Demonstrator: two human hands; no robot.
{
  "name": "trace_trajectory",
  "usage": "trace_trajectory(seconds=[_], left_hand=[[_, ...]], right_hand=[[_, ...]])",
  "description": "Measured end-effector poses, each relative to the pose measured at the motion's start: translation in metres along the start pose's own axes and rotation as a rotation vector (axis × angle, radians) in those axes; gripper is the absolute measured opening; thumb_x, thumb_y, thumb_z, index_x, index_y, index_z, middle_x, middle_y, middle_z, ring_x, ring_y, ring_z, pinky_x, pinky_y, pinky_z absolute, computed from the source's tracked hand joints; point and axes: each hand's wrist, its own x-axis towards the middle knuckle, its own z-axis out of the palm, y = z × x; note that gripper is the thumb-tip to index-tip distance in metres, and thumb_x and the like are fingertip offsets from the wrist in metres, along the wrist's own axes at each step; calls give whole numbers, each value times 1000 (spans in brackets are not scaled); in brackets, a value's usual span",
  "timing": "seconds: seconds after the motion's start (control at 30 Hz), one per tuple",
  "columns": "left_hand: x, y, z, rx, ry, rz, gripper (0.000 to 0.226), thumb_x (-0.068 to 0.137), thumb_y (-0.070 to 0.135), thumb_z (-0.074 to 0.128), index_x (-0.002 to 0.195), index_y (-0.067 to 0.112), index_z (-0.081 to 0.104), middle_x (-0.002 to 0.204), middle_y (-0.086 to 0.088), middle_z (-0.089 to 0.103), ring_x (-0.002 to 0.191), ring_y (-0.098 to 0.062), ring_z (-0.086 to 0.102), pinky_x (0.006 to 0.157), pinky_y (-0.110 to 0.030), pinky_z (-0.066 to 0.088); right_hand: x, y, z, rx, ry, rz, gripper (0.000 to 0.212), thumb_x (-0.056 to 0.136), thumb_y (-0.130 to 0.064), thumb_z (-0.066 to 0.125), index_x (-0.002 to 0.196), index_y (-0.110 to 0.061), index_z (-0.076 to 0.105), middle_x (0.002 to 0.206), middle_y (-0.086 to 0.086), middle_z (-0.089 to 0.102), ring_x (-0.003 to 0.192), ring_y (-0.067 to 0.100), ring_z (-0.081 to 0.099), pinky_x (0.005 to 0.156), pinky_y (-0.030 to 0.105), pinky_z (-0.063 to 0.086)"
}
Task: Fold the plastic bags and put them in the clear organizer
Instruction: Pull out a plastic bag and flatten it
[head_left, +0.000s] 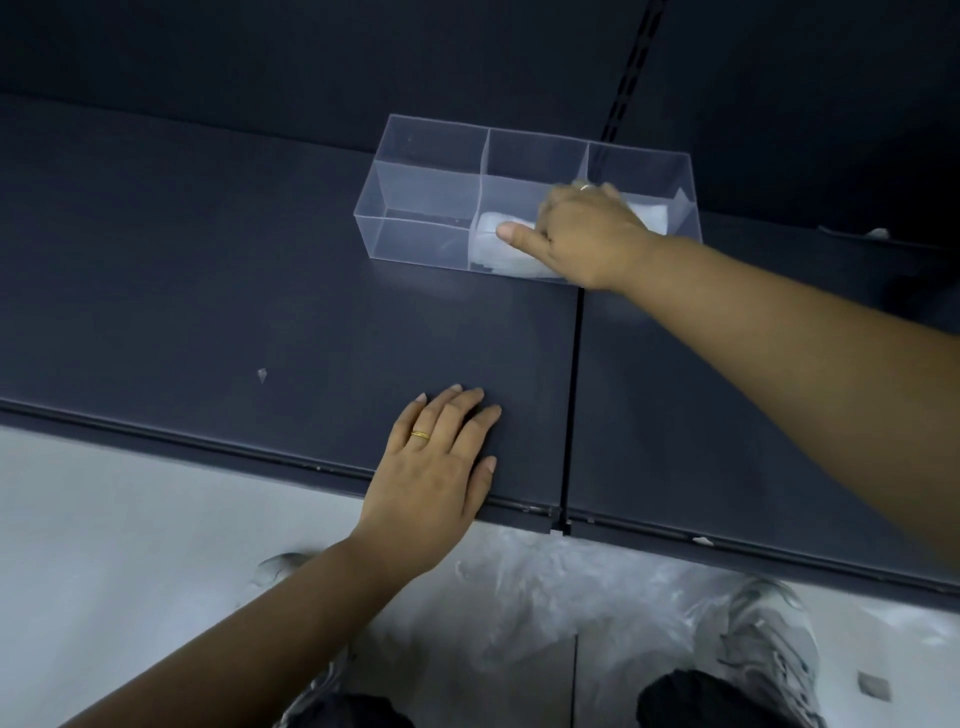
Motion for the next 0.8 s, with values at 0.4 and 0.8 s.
trace_trajectory(seconds=[0.4, 0.8], left_hand=[[-17, 2, 11, 101, -56, 33, 63, 99, 47, 16, 150, 11, 27, 157, -6, 25, 146, -22, 18, 119, -45, 14], [-15, 11, -39, -888, -391, -91, 85, 75, 88, 19, 142, 39, 39, 151, 21, 32, 143, 4, 15, 118, -33, 11]], right_hand=[[-259, -51, 145, 200, -444, -424, 66, 90, -46, 54, 146, -23, 28, 158, 1, 12, 110, 24, 55, 82, 35, 50], [-241, -53, 72, 1071, -31, -75, 26, 84, -38, 69, 70, -16, 67, 62, -12, 54, 55, 1, 47, 54, 16, 37]])
